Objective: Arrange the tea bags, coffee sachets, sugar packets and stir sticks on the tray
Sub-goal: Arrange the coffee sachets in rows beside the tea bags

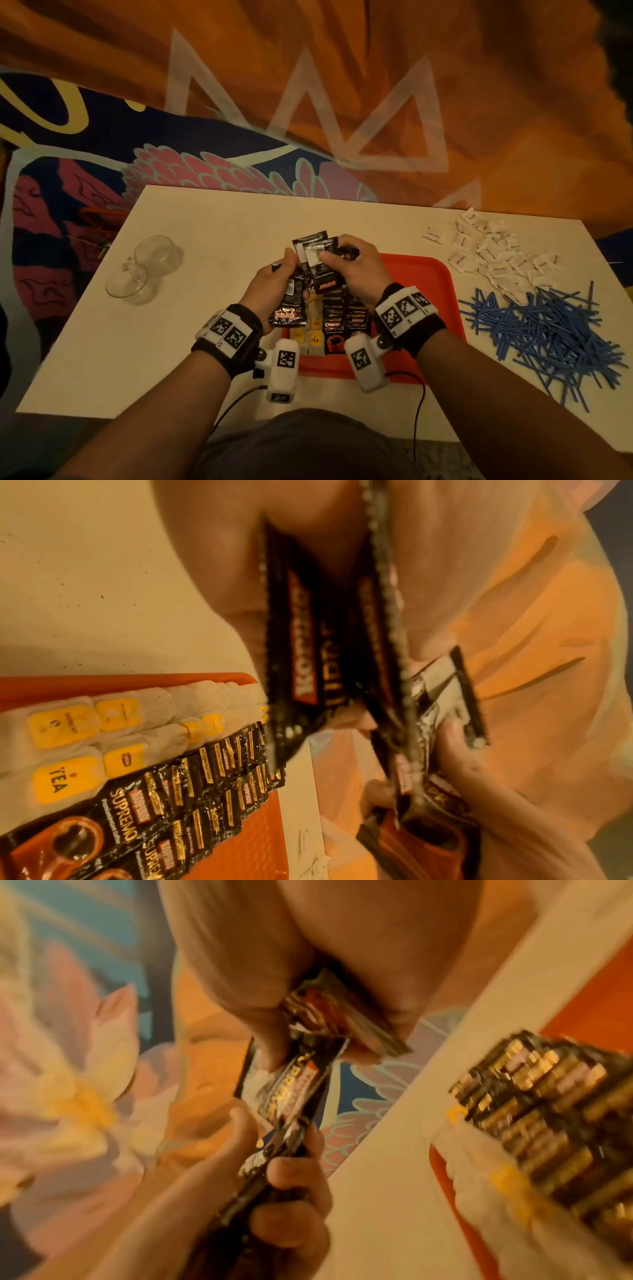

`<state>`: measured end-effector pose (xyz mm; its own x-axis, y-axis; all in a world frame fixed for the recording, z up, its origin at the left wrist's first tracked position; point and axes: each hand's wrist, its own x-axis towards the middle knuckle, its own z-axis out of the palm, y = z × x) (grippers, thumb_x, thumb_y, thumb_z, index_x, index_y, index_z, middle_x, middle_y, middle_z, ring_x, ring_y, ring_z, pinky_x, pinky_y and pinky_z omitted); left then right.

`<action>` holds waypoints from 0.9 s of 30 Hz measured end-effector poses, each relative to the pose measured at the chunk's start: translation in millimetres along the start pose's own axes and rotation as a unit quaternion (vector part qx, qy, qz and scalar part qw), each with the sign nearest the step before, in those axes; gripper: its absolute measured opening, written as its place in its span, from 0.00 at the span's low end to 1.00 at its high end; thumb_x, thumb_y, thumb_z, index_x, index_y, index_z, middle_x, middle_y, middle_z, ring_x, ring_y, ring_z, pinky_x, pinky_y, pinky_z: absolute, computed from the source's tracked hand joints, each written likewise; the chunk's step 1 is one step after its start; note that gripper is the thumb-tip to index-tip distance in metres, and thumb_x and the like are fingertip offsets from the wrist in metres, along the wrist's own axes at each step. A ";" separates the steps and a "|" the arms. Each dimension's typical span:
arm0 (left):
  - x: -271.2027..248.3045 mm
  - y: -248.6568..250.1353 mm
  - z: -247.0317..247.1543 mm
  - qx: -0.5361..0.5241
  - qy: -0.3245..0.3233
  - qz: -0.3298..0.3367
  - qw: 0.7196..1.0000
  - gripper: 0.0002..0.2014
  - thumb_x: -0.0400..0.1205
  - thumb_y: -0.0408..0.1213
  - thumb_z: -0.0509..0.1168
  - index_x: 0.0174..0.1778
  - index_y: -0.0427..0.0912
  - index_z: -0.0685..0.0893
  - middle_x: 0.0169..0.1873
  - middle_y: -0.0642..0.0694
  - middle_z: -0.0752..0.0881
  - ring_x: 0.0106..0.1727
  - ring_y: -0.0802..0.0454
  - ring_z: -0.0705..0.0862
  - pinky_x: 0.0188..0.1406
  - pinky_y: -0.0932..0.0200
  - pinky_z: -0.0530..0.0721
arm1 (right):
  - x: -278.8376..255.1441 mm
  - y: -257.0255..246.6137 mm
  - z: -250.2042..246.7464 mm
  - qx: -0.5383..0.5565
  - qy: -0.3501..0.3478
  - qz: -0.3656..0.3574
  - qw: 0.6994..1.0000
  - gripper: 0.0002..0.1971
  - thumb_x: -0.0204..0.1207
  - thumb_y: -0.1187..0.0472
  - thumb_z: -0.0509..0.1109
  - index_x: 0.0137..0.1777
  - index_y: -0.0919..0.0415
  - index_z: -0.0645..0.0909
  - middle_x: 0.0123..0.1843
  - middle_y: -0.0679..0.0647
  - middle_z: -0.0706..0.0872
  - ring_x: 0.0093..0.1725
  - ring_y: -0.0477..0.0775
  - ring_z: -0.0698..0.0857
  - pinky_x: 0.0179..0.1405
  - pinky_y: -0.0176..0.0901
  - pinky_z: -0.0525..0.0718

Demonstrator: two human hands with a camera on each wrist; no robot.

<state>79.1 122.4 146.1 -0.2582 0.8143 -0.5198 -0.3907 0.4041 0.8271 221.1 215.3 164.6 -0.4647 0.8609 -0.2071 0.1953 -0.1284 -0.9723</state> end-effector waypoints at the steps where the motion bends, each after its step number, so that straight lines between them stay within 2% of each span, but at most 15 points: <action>1: 0.3 2.0 0.3 -0.011 0.003 -0.022 1.000 0.26 0.86 0.60 0.57 0.57 0.38 0.85 0.32 0.39 0.87 0.26 0.47 0.84 0.25 0.58 0.84 | 0.8 -0.2 -0.2 -0.065 0.022 -0.060 0.996 0.04 0.74 0.62 0.78 0.42 0.57 0.84 0.46 0.58 0.86 0.46 0.57 0.87 0.54 0.51 0.86; 3: 2.6 3.1 -1.2 -0.064 -0.015 -0.063 0.996 0.28 0.86 0.62 0.58 0.56 0.37 0.84 0.36 0.38 0.88 0.27 0.47 0.83 0.25 0.58 0.83 | -0.4 -1.2 -1.3 -0.165 0.036 -0.169 0.971 0.05 0.72 0.62 0.79 0.43 0.53 0.87 0.46 0.49 0.79 0.47 0.39 0.79 0.50 0.28 0.78; 4: 2.7 3.9 -1.6 -0.100 -0.038 -0.082 0.991 0.29 0.85 0.62 0.59 0.57 0.36 0.84 0.38 0.38 0.88 0.28 0.48 0.82 0.25 0.58 0.83 | -2.7 -2.7 -2.0 -0.190 0.027 -0.216 0.957 0.05 0.71 0.64 0.80 0.45 0.56 0.89 0.47 0.47 0.76 0.47 0.36 0.76 0.49 0.22 0.74; 7: 2.5 6.2 -2.9 -0.156 -0.101 -0.098 0.978 0.25 0.83 0.59 0.63 0.54 0.37 0.86 0.38 0.41 0.85 0.29 0.50 0.82 0.25 0.58 0.84 | -5.6 5.5 -5.8 -0.242 -0.024 -0.313 0.918 0.10 0.70 0.69 0.79 0.48 0.55 0.92 0.49 0.47 0.71 0.48 0.39 0.73 0.48 0.28 0.76; 10: 0.4 8.6 -1.8 -0.162 -0.112 -0.071 0.978 0.13 0.80 0.39 0.67 0.58 0.37 0.85 0.36 0.41 0.87 0.30 0.49 0.85 0.26 0.58 0.85 | -3.3 13.4 -10.4 -0.287 -0.063 -0.331 0.897 0.14 0.69 0.71 0.79 0.48 0.51 0.92 0.50 0.48 0.72 0.50 0.45 0.72 0.49 0.35 0.75; 12: 2.3 7.2 -1.5 -0.182 -0.088 -0.056 0.978 0.20 0.76 0.30 0.67 0.64 0.37 0.83 0.40 0.37 0.89 0.33 0.45 0.90 0.26 0.56 0.87 | -5.3 15.4 -12.2 -0.290 -0.086 -0.310 0.901 0.17 0.69 0.74 0.76 0.49 0.51 0.91 0.51 0.48 0.72 0.51 0.46 0.73 0.51 0.34 0.75; 14: 5.7 5.6 -1.1 -0.186 -0.063 -0.036 0.980 0.21 0.73 0.27 0.69 0.63 0.39 0.84 0.46 0.34 0.91 0.40 0.41 0.91 0.31 0.51 0.89 | -10.8 16.1 -11.9 -0.254 -0.083 -0.275 0.924 0.19 0.69 0.77 0.71 0.49 0.51 0.90 0.52 0.50 0.74 0.51 0.41 0.74 0.52 0.28 0.75; 15: 7.5 4.8 -1.0 -0.178 -0.050 -0.021 0.983 0.19 0.73 0.26 0.70 0.61 0.41 0.85 0.48 0.34 0.91 0.43 0.40 0.92 0.35 0.50 0.90 | -13.4 16.2 -11.3 -0.225 -0.062 -0.253 0.939 0.22 0.69 0.78 0.69 0.50 0.50 0.88 0.52 0.50 0.74 0.50 0.37 0.75 0.51 0.26 0.75; 17: 9.6 4.3 0.9 -0.149 -0.022 0.005 0.989 0.17 0.77 0.24 0.69 0.61 0.42 0.85 0.51 0.35 0.90 0.45 0.40 0.91 0.39 0.49 0.90 | -14.2 18.8 -10.2 -0.134 -0.005 -0.180 0.974 0.25 0.67 0.78 0.68 0.51 0.44 0.83 0.50 0.50 0.74 0.44 0.36 0.76 0.47 0.31 0.77; 19: 10.4 3.0 2.7 -0.126 0.002 0.022 0.992 0.16 0.80 0.24 0.69 0.63 0.42 0.84 0.52 0.35 0.90 0.45 0.41 0.91 0.39 0.49 0.90 | -13.7 20.2 -8.5 0.033 0.026 -0.060 0.997 0.21 0.66 0.71 0.73 0.52 0.45 0.80 0.51 0.54 0.75 0.42 0.45 0.78 0.40 0.41 0.79; 21: 9.5 1.4 5.4 -0.115 0.005 0.029 0.993 0.18 0.79 0.27 0.72 0.65 0.38 0.83 0.53 0.34 0.90 0.47 0.40 0.91 0.41 0.48 0.90 | -11.2 22.1 -6.3 0.147 0.009 0.060 0.987 0.19 0.70 0.63 0.79 0.59 0.54 0.78 0.54 0.62 0.79 0.43 0.57 0.83 0.34 0.43 0.83; 22: 8.2 0.9 7.3 -0.114 0.001 0.029 0.993 0.19 0.79 0.30 0.73 0.67 0.36 0.83 0.53 0.33 0.90 0.48 0.39 0.91 0.42 0.47 0.90 | -10.7 21.8 -4.0 0.169 -0.017 0.096 0.981 0.22 0.72 0.62 0.80 0.63 0.60 0.77 0.55 0.64 0.83 0.44 0.61 0.87 0.34 0.45 0.86; 24: 5.6 0.9 11.9 -0.115 -0.005 0.023 0.993 0.23 0.77 0.36 0.74 0.67 0.31 0.83 0.52 0.32 0.90 0.49 0.37 0.91 0.42 0.47 0.89 | -9.9 18.8 0.7 0.190 -0.055 0.109 0.974 0.22 0.72 0.66 0.79 0.65 0.65 0.78 0.58 0.66 0.88 0.53 0.65 0.90 0.49 0.57 0.89; 25: 4.2 2.0 14.4 -0.117 -0.007 0.019 0.993 0.24 0.76 0.39 0.74 0.65 0.30 0.83 0.50 0.32 0.90 0.48 0.37 0.91 0.41 0.47 0.89 | -9.8 16.4 2.1 0.195 -0.056 0.109 0.973 0.21 0.72 0.68 0.78 0.64 0.66 0.79 0.58 0.66 0.88 0.56 0.66 0.89 0.54 0.62 0.88; 27: 1.9 3.8 18.1 -0.136 -0.022 0.008 0.990 0.24 0.78 0.44 0.71 0.64 0.31 0.84 0.49 0.34 0.90 0.47 0.39 0.91 0.40 0.49 0.89 | -8.4 13.3 3.8 0.198 -0.043 0.118 0.972 0.22 0.71 0.71 0.78 0.64 0.67 0.80 0.58 0.67 0.89 0.57 0.67 0.89 0.57 0.67 0.86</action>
<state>93.1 133.0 152.1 -0.2301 0.8396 -0.4920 -0.6119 0.2684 0.7440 224.3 204.5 153.0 -0.5214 0.7421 -0.4212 -0.0340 -0.5112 -0.8588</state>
